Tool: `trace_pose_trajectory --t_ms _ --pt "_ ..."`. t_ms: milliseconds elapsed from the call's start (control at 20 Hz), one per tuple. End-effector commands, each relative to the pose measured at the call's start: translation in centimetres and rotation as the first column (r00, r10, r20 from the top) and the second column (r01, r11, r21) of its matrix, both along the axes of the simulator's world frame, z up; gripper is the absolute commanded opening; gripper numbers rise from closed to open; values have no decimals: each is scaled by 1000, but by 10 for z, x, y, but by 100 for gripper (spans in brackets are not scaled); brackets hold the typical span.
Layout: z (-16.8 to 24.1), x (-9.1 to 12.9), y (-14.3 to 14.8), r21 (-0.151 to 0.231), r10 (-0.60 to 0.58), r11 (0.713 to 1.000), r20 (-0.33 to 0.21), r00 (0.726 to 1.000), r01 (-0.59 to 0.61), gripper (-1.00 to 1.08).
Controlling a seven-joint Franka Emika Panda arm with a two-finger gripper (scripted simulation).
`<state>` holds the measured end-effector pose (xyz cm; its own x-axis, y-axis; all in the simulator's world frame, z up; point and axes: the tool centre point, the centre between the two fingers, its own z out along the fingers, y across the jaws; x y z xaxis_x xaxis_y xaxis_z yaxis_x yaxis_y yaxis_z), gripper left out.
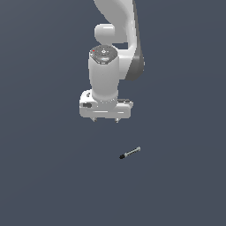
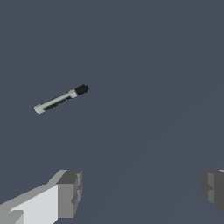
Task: Pick up the object and move it to a goal position.
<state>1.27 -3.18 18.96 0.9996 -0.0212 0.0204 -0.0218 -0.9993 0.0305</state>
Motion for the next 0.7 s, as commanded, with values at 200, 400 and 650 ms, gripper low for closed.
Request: trace_pose_trajectory --t_ms 200,400,650 --pt "-3 -1 6 -6 21 1000 -6 1000 -21 100" --pt "-9 -3 20 -18 65 998 -20 998 -65 100" --pt "-10 -3 22 -19 71 997 -22 997 -72 100"
